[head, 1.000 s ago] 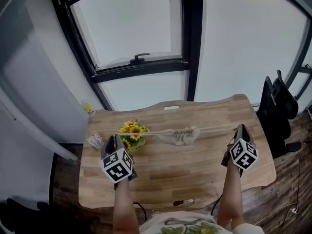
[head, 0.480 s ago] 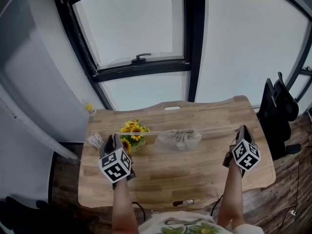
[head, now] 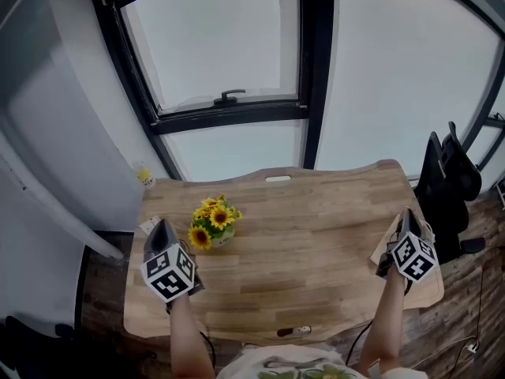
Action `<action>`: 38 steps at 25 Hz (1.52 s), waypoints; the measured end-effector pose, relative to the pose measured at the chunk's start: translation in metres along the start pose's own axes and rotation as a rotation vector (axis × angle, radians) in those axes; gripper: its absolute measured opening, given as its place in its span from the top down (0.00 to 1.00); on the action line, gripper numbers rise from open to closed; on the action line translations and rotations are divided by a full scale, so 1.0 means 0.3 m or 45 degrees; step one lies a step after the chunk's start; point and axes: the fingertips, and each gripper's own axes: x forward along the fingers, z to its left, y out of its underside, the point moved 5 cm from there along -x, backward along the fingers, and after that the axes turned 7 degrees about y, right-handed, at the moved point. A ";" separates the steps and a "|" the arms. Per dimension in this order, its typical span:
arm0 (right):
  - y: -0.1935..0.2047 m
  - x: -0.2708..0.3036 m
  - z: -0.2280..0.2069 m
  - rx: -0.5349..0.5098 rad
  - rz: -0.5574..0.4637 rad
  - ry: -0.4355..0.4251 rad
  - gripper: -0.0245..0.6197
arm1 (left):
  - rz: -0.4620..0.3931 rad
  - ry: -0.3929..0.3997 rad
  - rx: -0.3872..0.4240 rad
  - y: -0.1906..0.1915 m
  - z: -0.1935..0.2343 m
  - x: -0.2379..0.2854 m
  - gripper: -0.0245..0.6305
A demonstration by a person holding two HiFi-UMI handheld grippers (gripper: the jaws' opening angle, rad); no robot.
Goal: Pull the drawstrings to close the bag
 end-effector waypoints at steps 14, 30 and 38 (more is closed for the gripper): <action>-0.025 -0.090 0.141 -0.129 0.001 -0.240 0.95 | 0.108 0.234 0.004 0.114 -0.193 0.000 0.95; -0.015 -0.215 0.323 -0.136 0.063 -0.533 0.94 | 0.297 0.504 0.037 0.282 -0.327 0.010 0.95; 0.105 -0.268 0.265 -0.089 0.149 -0.500 0.94 | 0.512 0.860 0.161 0.453 -0.636 0.058 0.89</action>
